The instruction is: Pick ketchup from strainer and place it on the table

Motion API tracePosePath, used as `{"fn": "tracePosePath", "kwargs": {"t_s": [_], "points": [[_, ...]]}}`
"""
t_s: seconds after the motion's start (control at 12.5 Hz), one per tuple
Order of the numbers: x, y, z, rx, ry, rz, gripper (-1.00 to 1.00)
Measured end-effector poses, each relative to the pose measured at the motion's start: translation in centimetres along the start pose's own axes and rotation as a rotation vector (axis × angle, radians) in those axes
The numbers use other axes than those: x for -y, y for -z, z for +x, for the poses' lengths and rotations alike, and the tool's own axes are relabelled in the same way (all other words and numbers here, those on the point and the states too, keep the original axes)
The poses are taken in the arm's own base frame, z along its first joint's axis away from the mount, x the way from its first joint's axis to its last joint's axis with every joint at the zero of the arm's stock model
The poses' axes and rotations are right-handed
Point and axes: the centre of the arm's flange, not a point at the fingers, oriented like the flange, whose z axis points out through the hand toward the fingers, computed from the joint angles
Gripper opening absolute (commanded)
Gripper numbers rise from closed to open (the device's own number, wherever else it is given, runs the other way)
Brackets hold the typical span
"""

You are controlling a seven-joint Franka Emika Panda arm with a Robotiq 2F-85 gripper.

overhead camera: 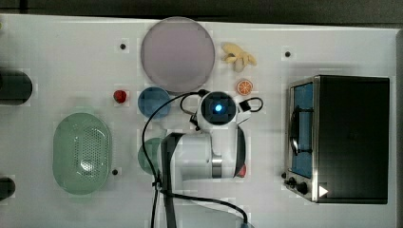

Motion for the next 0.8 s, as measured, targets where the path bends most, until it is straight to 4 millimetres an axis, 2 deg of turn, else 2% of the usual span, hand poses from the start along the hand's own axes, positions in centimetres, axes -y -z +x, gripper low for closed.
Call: {"fn": "tracePosePath", "kwargs": {"t_s": [0.08, 0.32, 0.4, 0.48, 0.64, 0.72, 0.8], "points": [[0.6, -1.3, -0.6, -0.007, 0.009, 0.015, 0.27], [1.3, -3.9, -0.6, -0.031, 0.023, 0.038, 0.89], [1.0, -4.2, -0.6, -0.027, 0.020, 0.035, 0.99], [0.6, -4.0, -0.4, -0.034, 0.014, 0.036, 1.00], [0.1, -2.4, 0.2, -0.074, 0.000, 0.043, 1.00], [0.0, -1.1, 0.4, -0.098, -0.002, 0.045, 1.00], [0.0, 1.1, 0.9, -0.135, -0.004, 0.047, 1.00]]}}
